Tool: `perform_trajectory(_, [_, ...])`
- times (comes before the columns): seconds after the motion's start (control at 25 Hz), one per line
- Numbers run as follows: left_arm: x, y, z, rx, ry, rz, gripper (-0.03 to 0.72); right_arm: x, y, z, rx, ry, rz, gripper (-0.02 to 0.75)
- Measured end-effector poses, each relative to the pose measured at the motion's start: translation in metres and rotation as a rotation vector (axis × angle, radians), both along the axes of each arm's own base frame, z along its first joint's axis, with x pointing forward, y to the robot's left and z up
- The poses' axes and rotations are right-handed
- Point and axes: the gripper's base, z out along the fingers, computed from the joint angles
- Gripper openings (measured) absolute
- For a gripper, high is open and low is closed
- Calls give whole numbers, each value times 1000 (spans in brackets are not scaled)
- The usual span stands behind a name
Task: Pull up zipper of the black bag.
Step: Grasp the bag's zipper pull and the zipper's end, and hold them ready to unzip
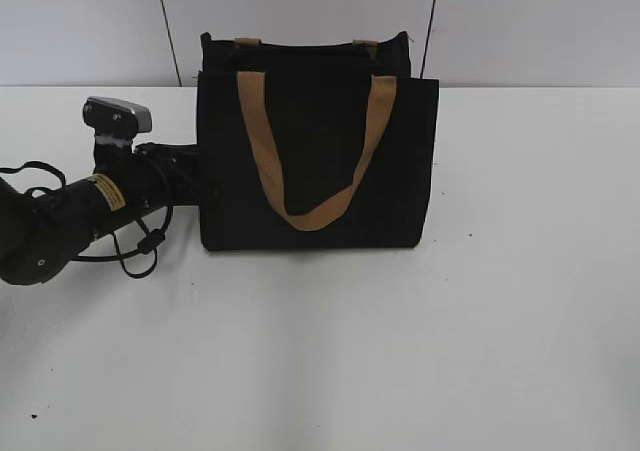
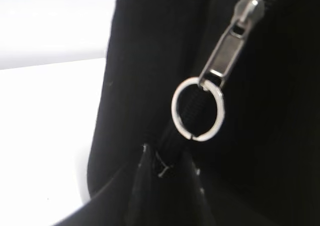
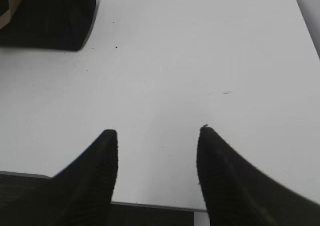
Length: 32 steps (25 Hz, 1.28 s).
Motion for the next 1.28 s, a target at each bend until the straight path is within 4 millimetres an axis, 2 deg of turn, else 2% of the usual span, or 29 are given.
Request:
perform_trajectory(0.16, [0, 0, 0, 0, 1, 3, 44, 0, 0, 0, 0, 0, 0, 393])
perform_trajectory(0.48, [0, 0, 2, 8, 4, 2, 29, 0, 0, 0, 0, 0, 0, 393])
perform_trajectory(0.88, [-10, 11, 53, 57, -45, 33, 28, 0, 0, 0, 0, 0, 0, 393])
perform_trajectory(1.28, [-18, 19, 102, 181, -63, 76, 28, 0, 0, 0, 0, 0, 0, 393])
